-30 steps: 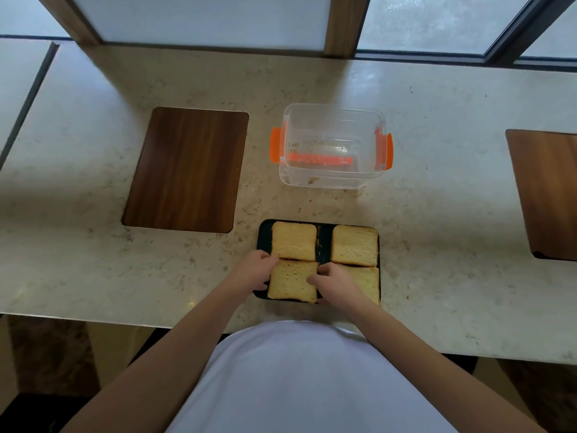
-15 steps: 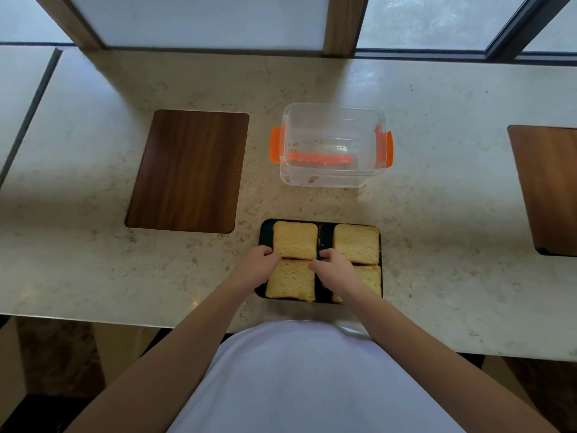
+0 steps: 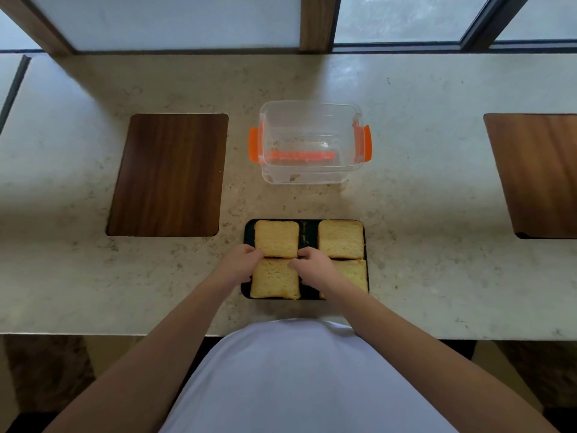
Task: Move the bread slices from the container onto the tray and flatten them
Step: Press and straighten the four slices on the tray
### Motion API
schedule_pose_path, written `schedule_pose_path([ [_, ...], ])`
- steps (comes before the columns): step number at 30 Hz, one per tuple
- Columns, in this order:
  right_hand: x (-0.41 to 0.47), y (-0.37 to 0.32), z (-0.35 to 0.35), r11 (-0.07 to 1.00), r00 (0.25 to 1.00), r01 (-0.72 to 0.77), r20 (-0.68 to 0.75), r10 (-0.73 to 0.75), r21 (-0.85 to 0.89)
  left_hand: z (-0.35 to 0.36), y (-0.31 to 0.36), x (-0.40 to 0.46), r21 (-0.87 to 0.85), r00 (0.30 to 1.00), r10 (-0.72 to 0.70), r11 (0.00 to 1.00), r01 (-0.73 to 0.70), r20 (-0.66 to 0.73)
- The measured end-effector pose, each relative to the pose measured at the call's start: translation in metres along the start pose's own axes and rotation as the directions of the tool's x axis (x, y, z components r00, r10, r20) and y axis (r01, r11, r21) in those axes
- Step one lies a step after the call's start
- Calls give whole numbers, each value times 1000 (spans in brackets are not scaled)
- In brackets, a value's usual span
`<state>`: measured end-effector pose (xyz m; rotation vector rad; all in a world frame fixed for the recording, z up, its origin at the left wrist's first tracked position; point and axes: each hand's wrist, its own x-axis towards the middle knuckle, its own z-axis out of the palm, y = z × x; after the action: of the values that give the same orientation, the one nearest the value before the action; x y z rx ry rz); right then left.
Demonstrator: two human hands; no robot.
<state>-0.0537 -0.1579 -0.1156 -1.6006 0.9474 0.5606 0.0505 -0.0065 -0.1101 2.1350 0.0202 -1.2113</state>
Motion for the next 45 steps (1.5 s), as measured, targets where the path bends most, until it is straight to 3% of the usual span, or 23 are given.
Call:
schedule_pose_path([
  [2,-1,2,-4,1000,1000,25,-8,-25,-3,2,-1,-3,142,989,101,986,-85,-107],
  [4,-4,6,-15,997,993,78,-94,-77,10,7,4,-10,394,879,355,893,-217,-319],
  [5,-6,8,-23,995,981,102,-165,-97,19,12,10,-15,449,813,463,846,-288,-351],
  [6,-8,11,-33,993,964,119,-241,-112,17,18,18,-19,429,797,501,836,-343,-337],
  [8,-13,18,-54,990,919,133,-367,-143,-50,33,37,-22,329,838,480,860,-390,-261],
  [10,-15,27,-71,973,883,72,-439,-164,-217,51,52,-19,355,881,451,854,-380,-143],
  [12,-17,32,-79,910,871,-14,-452,-193,-415,69,63,-14,415,907,417,836,-360,-54],
  [14,-16,34,-81,871,887,-59,-426,-178,-487,85,70,-6,414,948,319,865,-282,-20],
  [18,-10,32,-83,922,921,-99,-385,-57,-374,102,80,12,329,989,142,936,-124,-31],
  [25,1,34,-92,989,905,-123,-418,80,-77,112,81,19,367,981,179,919,-141,-70],
  [36,5,28,-82,997,929,-79,-362,75,5,106,77,14,263,985,143,958,-114,-94],
  [45,7,26,-77,999,940,-32,-339,26,-12,101,70,1,290,972,213,940,-178,-97],
])
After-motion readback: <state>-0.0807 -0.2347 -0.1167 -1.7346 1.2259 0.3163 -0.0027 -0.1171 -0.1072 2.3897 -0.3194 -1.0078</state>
